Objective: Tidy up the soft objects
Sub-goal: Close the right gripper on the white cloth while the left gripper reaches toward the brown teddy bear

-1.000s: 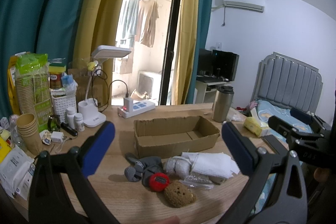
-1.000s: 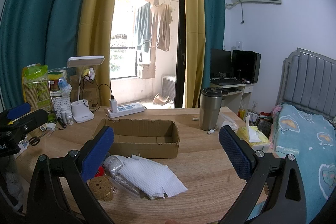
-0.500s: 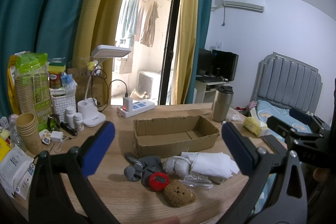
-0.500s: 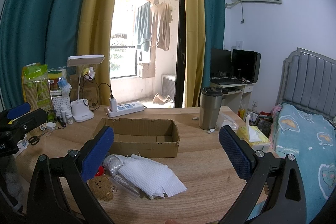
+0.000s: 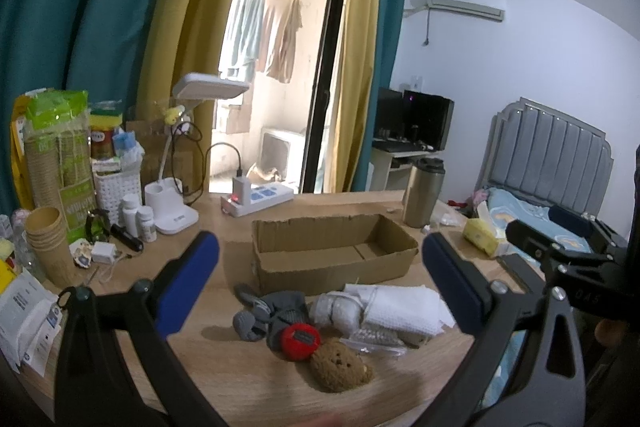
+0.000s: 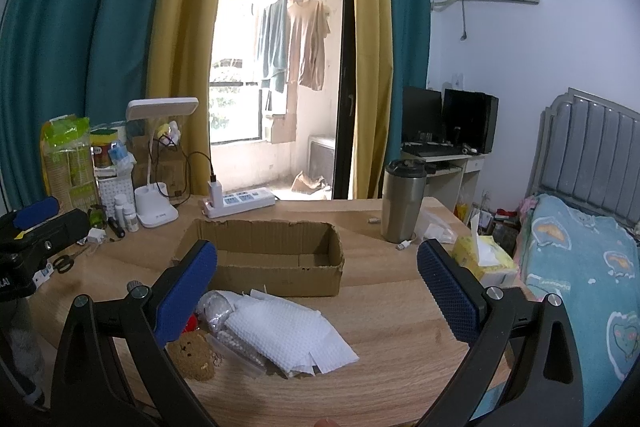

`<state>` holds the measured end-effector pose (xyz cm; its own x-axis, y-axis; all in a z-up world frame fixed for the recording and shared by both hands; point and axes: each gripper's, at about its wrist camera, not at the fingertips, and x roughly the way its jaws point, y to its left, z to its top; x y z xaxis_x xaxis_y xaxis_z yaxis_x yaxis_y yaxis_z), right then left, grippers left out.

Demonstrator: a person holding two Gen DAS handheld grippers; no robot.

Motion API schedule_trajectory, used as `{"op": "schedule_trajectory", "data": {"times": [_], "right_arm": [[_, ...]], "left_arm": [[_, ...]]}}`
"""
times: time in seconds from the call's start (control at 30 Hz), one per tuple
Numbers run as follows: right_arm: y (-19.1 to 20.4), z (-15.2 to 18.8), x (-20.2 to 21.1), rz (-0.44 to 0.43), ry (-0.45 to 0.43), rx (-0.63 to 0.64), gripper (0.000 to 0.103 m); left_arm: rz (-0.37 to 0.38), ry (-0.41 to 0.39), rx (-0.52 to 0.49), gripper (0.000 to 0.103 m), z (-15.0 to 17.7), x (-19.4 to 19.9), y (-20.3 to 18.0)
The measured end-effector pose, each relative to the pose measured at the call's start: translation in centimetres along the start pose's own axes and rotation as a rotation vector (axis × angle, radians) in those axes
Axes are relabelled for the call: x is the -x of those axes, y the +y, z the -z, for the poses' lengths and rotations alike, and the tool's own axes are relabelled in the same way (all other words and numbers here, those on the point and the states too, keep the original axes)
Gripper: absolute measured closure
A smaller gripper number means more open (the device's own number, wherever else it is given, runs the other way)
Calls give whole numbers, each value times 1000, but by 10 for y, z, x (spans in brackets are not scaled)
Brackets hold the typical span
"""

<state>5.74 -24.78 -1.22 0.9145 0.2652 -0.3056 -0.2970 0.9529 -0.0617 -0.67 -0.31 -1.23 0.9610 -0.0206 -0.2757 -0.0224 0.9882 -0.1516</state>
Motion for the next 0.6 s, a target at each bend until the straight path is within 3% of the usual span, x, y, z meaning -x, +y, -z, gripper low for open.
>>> {"op": "schedule_trajectory", "data": {"times": [0.4,0.6], "right_arm": [[11,25,-48,-46,158,18,1],[19,39,-77,-60,242,30,6]], "left_arm": [[-22,126,62,1,19,-42,26],[-20,204,83,1,33,-69,40]]}}
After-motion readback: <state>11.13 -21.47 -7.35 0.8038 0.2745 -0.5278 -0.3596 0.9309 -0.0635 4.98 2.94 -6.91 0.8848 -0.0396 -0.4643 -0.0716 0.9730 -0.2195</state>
